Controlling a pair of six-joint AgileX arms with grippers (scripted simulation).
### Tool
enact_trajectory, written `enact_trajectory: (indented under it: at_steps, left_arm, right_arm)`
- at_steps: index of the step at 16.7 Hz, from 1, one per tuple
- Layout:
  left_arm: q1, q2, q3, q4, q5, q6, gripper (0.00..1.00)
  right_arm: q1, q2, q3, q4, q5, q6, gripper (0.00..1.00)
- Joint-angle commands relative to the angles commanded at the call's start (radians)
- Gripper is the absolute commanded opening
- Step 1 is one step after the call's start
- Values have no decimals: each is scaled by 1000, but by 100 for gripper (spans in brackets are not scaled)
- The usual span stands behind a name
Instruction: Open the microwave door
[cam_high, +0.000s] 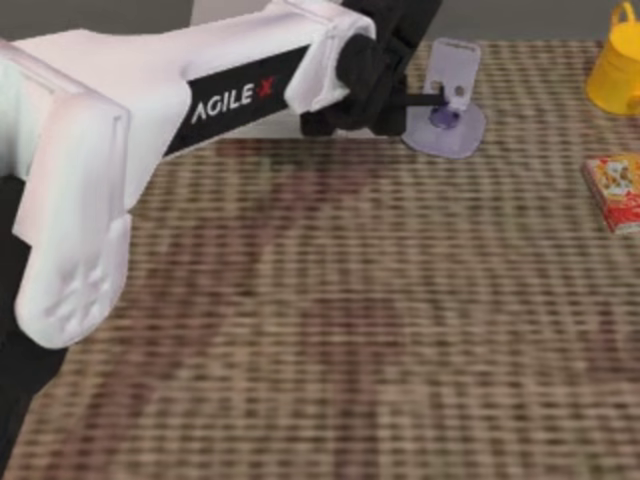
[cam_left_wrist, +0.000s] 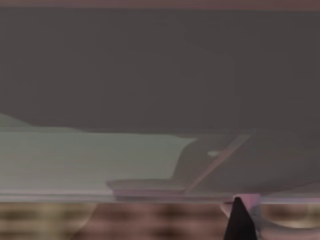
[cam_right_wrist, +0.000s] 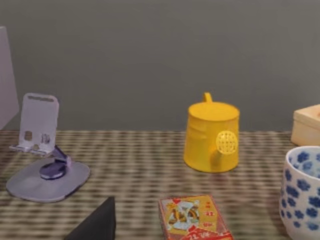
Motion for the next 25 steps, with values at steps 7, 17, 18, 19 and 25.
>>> enact_trajectory:
  at_steps: [7,17,18,19,25]
  left_arm:
    - [-34,-73,-124,32,-7,-17,0]
    - [-33,-102,-174,61,-20,-29,0]
    - [-33,-102,-174,61,-20,-29,0]
    - [-33,-102,-174,61,-20,-29,0]
    - [-33,-102,-174,61,-20,-29,0]
  right_arm:
    - [0,0,0,0,0,0,100]
    - [0,0,0,0,0,0,100]
    - [0,0,0,0,0,0,100]
    - [0,0,0,0,0,0,100]
    - [0,0,0,0,0,0,100]
